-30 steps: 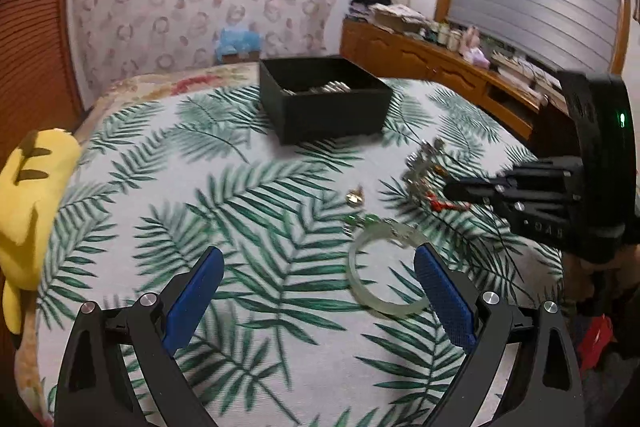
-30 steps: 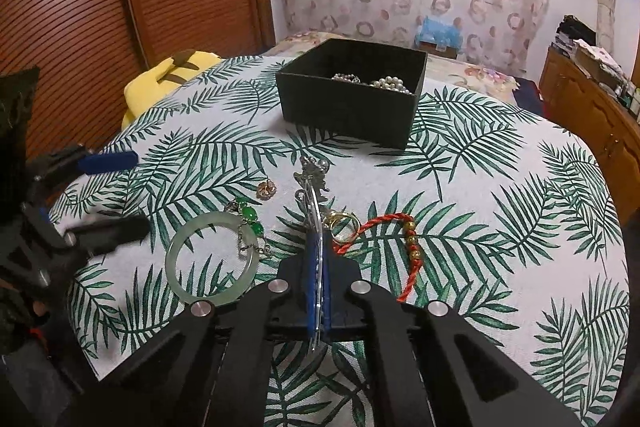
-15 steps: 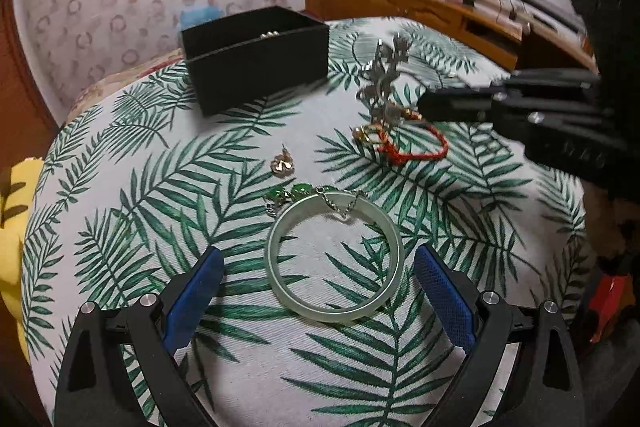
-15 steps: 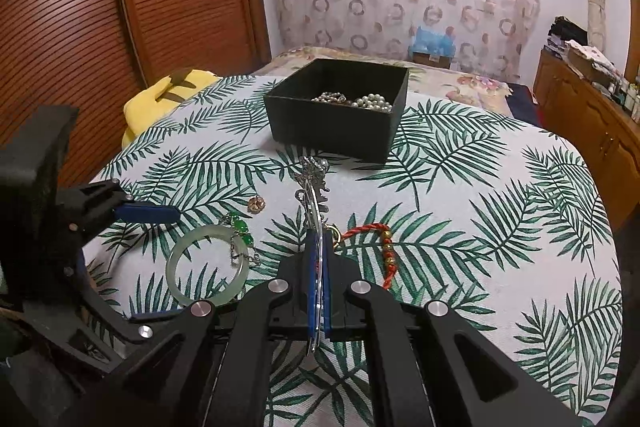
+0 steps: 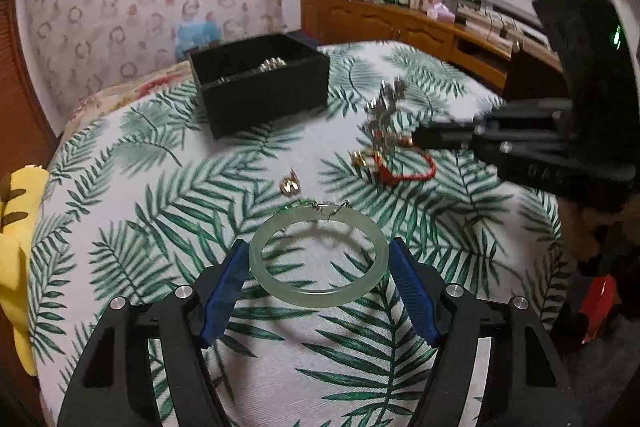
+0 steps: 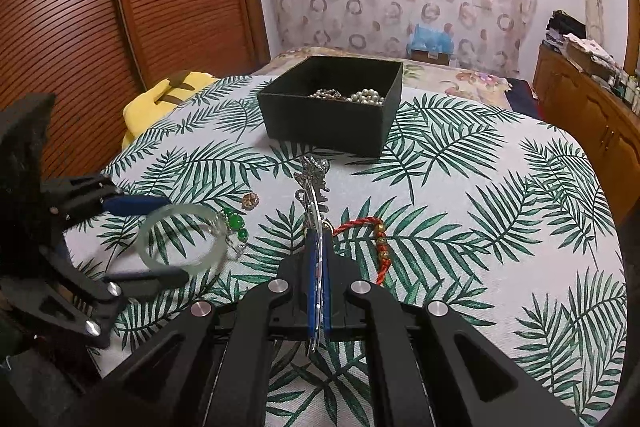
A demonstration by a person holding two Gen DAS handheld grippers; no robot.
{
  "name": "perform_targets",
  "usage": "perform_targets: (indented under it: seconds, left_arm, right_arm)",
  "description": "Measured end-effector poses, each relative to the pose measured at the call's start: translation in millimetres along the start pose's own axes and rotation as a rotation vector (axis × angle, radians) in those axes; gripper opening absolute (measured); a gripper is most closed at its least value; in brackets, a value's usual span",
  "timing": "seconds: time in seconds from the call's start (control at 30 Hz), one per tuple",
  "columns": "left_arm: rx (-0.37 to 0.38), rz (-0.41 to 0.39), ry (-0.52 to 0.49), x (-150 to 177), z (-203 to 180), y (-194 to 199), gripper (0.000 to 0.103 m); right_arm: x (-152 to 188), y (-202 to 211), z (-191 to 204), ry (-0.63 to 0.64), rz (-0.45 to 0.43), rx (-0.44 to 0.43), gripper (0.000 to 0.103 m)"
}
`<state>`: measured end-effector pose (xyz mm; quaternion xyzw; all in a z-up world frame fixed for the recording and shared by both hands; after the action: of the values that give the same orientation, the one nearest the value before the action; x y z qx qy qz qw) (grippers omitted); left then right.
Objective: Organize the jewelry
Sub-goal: 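Hold the hair comb up with the right tool while the left tool grasps the jade bangle, then carry the hair comb and jade bangle into the black box and open both tools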
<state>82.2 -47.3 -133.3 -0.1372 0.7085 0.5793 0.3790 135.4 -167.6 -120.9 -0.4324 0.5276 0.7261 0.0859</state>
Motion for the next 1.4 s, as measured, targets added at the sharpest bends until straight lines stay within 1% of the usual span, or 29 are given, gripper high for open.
perform_targets:
  seconds: [0.1, 0.3, 0.6, 0.9, 1.13, 1.3, 1.4]
  left_arm:
    - [0.003, -0.030, 0.009, -8.0, 2.5, 8.6, 0.068]
    - [-0.016, -0.084, 0.026, -26.3, 11.5, 21.0, 0.068]
    - [-0.063, -0.112, 0.054, -52.6, 36.7, 11.9, 0.068]
    - [-0.093, -0.139, 0.076, -80.9, 57.0, 2.1, 0.068]
    - [-0.106, -0.155, 0.083, -102.6, 68.7, -5.1, 0.068]
    - [-0.107, -0.162, 0.096, -113.4, 78.6, -10.8, 0.068]
    - [-0.109, -0.164, 0.100, -118.9, 82.2, -13.4, 0.068]
  right_arm:
    - [-0.3, 0.4, -0.2, 0.001, -0.003, 0.000, 0.003]
    - [-4.8, 4.0, -4.0, -0.002, -0.016, 0.001, 0.003]
    - [-28.2, 6.5, -8.5, 0.030, -0.052, 0.002, 0.003]
    - [-71.7, -3.3, -18.4, 0.077, -0.091, 0.004, 0.003]
    - [-115.2, -25.8, -27.1, 0.090, -0.128, -0.029, 0.003]
    - [-135.3, -46.5, -26.4, 0.095, -0.117, -0.062, 0.003]
    - [-141.1, -64.5, -22.3, 0.117, -0.089, -0.085, 0.003]
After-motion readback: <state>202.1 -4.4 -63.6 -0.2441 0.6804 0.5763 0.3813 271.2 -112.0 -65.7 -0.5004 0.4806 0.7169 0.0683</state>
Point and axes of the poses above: each gripper's, at about its wrist camera, not at the fingertips, and y roughly against the way its jaws point, z to its left, x to its underside, the point moved 4 cm from there along -y, roughly the way its jaws point, and after that the axes turned 1 degree about x, right-handed, at the moved point
